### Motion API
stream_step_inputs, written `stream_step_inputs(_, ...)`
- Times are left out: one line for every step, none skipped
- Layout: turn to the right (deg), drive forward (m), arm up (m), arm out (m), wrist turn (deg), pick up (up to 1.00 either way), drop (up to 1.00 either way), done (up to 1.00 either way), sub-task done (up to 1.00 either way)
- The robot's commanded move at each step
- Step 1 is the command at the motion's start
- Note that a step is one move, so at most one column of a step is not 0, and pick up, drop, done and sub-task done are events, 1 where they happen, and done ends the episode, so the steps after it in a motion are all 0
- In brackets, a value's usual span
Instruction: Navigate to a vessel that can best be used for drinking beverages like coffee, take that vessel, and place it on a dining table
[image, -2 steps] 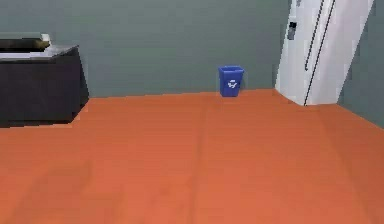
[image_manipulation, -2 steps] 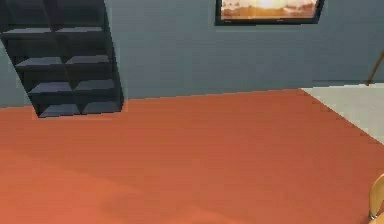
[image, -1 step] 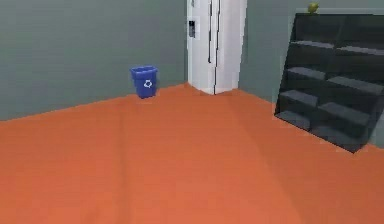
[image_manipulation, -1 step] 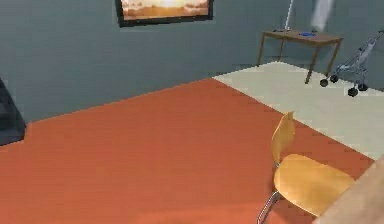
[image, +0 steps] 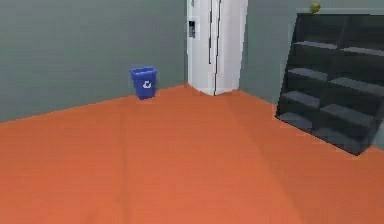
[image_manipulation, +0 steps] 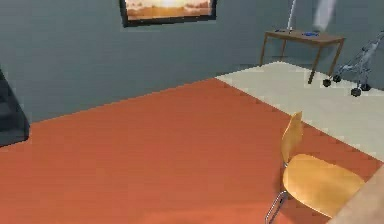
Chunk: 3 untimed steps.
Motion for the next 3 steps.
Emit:
stream_step_inputs(-45.0, 0.0, 0.0, 0.0, 0.0, 0.0, 0.0, 0.0, 0.0)
stream_step_inputs(-36.0, 0.0, 0.0, 0.0, 0.0, 0.0, 0.0, 0.0, 0.0)
stream_step_inputs(0.0, 1.0, 0.0, 0.0, 0.0, 0.0, 0.0, 0.0, 0.0)
